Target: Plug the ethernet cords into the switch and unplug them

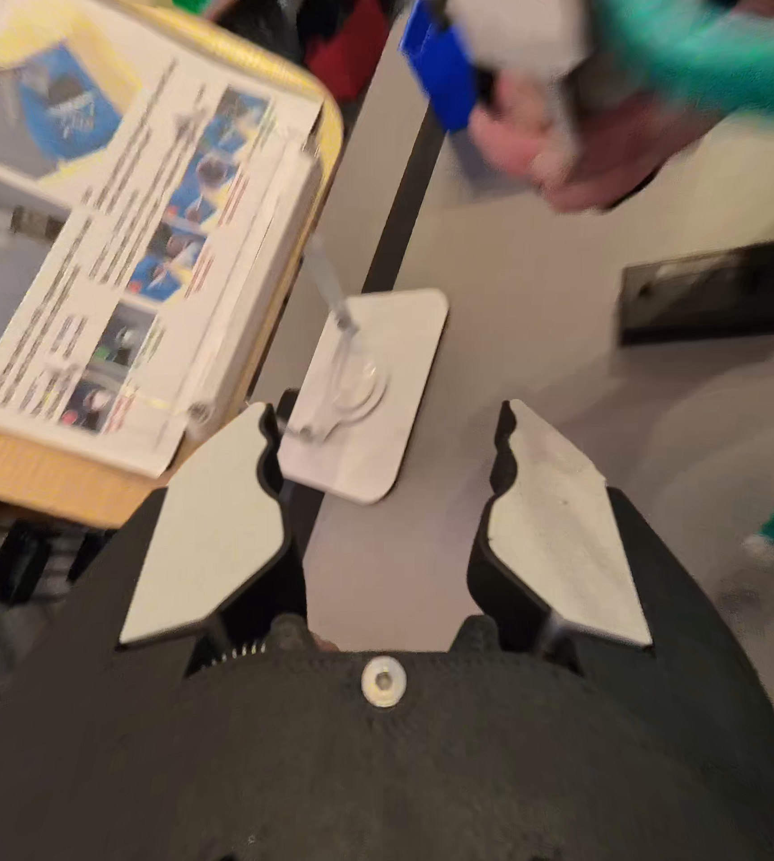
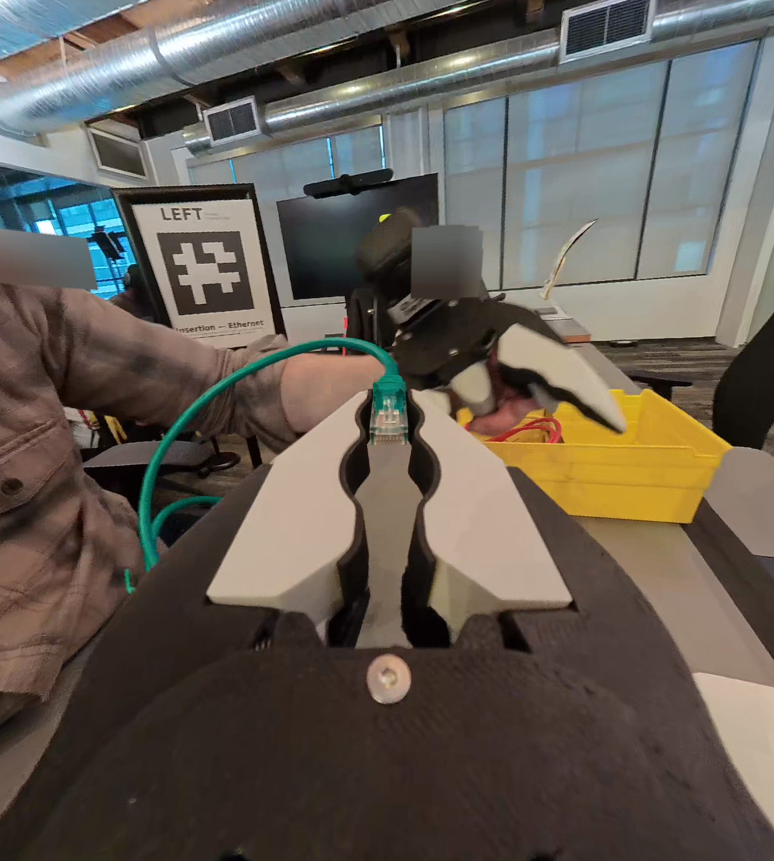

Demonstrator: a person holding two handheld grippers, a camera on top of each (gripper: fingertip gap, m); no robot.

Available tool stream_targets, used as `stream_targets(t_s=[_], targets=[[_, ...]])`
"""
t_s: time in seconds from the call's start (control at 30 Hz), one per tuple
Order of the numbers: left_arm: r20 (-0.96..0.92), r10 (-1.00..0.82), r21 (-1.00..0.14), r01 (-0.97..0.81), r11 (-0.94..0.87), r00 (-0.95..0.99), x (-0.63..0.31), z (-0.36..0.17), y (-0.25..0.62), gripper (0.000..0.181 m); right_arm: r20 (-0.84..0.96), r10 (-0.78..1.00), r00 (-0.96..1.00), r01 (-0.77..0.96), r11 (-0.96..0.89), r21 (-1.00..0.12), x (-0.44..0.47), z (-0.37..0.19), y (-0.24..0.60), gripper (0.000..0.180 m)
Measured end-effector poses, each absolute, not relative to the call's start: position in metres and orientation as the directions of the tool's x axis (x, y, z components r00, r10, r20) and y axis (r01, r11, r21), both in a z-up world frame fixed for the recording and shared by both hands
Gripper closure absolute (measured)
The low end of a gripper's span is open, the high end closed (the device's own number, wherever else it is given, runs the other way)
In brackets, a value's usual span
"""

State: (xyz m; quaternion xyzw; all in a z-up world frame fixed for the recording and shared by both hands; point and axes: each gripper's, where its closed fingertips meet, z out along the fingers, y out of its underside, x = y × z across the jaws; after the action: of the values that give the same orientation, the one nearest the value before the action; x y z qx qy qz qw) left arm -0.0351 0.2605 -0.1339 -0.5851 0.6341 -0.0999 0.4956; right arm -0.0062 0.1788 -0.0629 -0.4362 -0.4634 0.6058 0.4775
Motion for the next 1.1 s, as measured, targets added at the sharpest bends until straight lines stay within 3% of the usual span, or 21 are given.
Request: stream_targets(t_s=[0.17,0.27,0.33,0.5,1.1], targets=[[-0.324,-0.926,-0.916,-0.310,0.255,0.194,0.008,-0.103,0.213,0.093,-0.082,0.993,-0.089,-0.146,-0.095,-0.985,-0.006,-0.074,0.192,0.171],[-0.269,-0.942,-0.950,-0.218,0.224,0.203,0.015,-0.088,0.206,0.097,-0.078,0.994,-0.082,-0.113,-0.087,-0.990,-0.007,-0.080,0.193,0.171],[-0.232,-0.958,-0.960,-0.196,0.199,0.166,0.020,-0.085,0.199,0.102,-0.065,0.995,-0.079,-0.091,-0.073,-0.993,-0.008,-0.083,0.192,0.171],[-0.182,-0.979,-0.965,-0.211,0.159,0.095,0.026,-0.086,0.190,0.136,-0.022,0.998,-0.065,-0.047,-0.025,-0.999,-0.007,-0.084,0.190,0.171],[-0.003,-0.994,-0.990,-0.144,-0.014,0.113,0.023,-0.078,0.190,0.157,0.121,0.993,-0.012,0.007,0.121,-0.993,-0.010,-0.089,0.188,0.170]])
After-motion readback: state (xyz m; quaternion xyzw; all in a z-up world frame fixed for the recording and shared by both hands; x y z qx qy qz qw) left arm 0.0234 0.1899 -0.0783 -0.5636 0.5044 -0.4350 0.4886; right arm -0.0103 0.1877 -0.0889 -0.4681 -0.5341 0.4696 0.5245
